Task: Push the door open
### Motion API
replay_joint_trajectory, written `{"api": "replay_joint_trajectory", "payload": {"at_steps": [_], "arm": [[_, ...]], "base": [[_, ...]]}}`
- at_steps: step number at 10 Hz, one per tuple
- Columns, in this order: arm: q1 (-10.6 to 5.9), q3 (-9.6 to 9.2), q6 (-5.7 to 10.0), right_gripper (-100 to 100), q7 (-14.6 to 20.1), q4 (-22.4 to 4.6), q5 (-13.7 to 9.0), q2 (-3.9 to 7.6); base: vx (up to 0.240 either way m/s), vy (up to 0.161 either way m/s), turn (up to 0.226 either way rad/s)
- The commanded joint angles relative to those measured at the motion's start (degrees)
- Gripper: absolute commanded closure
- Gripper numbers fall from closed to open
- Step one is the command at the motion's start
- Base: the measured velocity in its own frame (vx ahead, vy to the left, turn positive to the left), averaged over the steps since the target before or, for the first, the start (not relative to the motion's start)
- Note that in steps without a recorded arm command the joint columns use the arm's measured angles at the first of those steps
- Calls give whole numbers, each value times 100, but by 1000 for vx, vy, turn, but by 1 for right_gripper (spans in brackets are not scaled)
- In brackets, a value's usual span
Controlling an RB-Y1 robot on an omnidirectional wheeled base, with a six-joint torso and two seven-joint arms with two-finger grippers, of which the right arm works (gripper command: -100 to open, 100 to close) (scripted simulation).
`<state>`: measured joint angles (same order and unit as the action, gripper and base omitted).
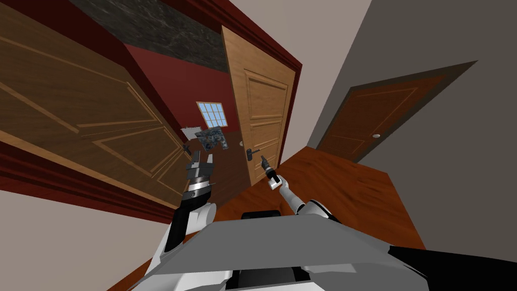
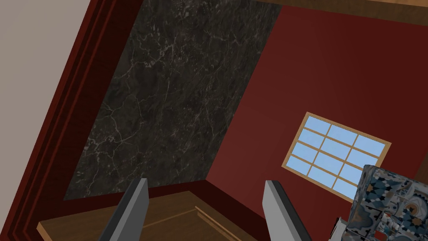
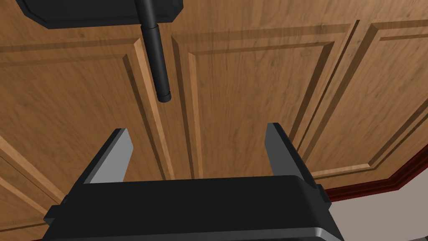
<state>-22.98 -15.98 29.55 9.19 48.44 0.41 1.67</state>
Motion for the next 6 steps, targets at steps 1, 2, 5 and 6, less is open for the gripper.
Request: {"api": "replay_joint_trajectory", "payload": {"at_steps": [1, 2, 5, 6], "arm": [[-143, -48, -45, -100, 44, -215, -3, -24], [-237, -74, -46, -100, 63, -377, -5, -47], [-401, -119, -48, -100, 96, -660, -9, -92], [-476, -139, -49, -100, 111, -790, -10, -115]], "base": [[65, -50, 60], [79, -55, 70], [49, -54, 55], [29, -34, 20]]}}
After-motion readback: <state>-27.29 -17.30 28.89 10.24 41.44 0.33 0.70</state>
